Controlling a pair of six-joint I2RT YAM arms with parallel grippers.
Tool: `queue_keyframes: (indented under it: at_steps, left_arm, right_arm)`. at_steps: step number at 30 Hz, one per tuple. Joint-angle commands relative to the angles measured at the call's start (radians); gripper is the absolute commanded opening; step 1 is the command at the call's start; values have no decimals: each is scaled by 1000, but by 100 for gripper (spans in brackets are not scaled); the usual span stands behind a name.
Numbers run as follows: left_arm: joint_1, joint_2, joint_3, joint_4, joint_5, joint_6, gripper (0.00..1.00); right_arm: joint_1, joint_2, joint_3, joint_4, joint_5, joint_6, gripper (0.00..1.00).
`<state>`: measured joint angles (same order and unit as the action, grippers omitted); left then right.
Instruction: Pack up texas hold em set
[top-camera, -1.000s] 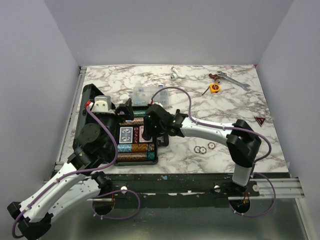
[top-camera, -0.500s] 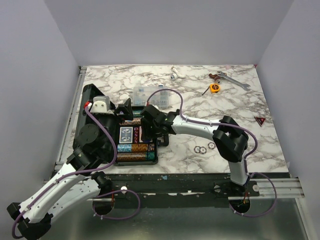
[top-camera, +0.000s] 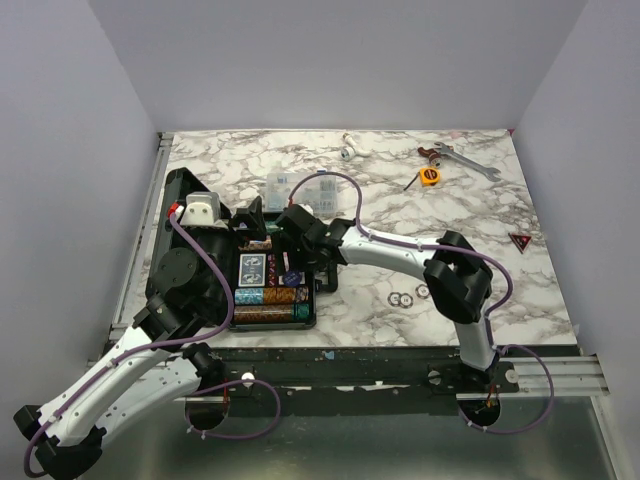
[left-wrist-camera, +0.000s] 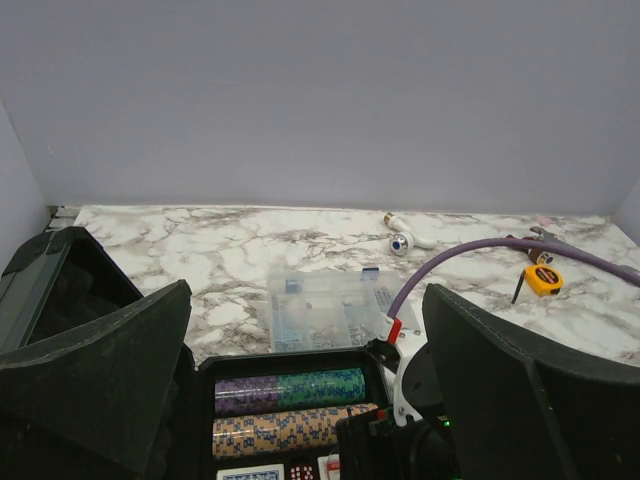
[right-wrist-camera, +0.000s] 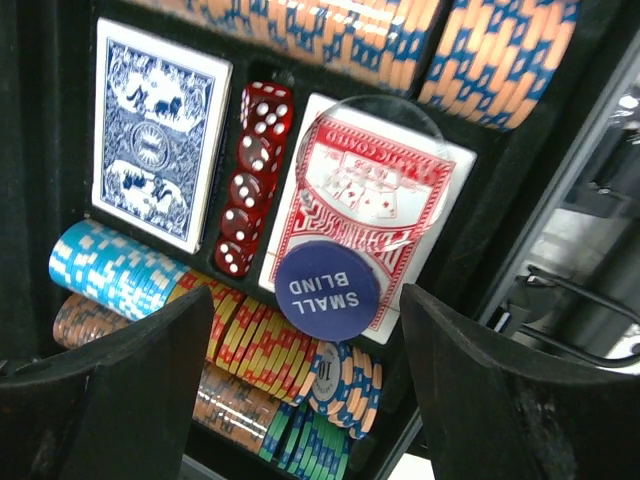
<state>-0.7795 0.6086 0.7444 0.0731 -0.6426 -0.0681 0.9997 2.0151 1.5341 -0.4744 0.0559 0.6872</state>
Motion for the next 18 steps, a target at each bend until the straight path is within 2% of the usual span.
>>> queue_keyframes:
  at_steps: [1, 5, 8, 18]
  left_arm:
    - [-5, -5, 21, 9, -2, -2, 99]
    - [-5, -7, 21, 10, -2, -3, 98]
    - [-5, -9, 21, 8, 1, -6, 98]
    - [-5, -11, 23, 4, 10, -15, 98]
  right_arm:
    - [1, -50, 22, -49, 149, -13, 78]
    - [-14, -226, -114, 9, 367, -25, 78]
    - [-88, -361, -240, 0, 463, 9, 81]
    - [-635, -769, -673, -120, 380, 237, 86]
